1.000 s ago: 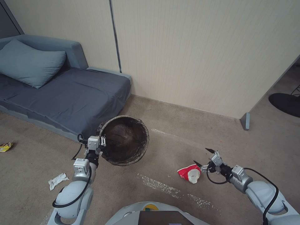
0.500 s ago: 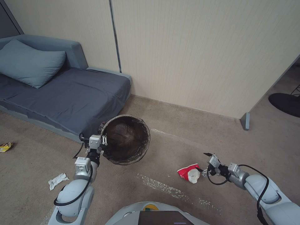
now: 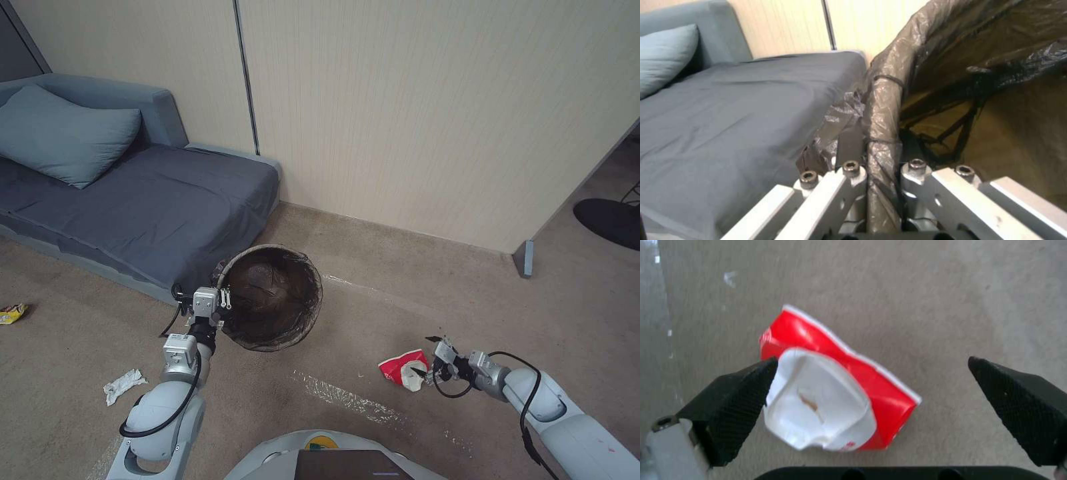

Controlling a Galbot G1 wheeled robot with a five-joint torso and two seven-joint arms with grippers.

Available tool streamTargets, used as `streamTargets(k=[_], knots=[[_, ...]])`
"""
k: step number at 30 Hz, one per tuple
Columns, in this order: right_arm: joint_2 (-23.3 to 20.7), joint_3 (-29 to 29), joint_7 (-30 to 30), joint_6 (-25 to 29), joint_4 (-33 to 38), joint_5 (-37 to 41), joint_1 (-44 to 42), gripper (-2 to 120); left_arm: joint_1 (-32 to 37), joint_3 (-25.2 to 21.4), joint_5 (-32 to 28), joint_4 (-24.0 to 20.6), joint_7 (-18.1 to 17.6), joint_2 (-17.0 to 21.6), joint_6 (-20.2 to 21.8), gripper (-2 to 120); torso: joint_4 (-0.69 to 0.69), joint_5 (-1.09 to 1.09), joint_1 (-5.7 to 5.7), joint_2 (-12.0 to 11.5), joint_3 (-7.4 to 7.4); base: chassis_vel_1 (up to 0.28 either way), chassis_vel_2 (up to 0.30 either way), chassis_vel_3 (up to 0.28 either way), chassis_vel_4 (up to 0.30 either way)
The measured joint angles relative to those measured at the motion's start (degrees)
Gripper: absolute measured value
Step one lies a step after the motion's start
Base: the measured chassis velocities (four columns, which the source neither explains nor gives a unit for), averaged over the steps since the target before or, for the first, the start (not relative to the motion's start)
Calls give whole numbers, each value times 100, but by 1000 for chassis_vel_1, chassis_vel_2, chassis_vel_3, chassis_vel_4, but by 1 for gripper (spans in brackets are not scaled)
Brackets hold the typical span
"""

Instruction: Pick up the trash bin, then pick up the garbage from the floor and place it into the trash bin.

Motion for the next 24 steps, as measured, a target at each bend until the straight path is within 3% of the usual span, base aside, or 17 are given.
streamTargets(k=[24], knots=[[-103,-910,-69,216,-617,-415,682,100,-106,25,54,-22,-22,-45,81,3,-1,0,0,0,0,0,0,0,0]])
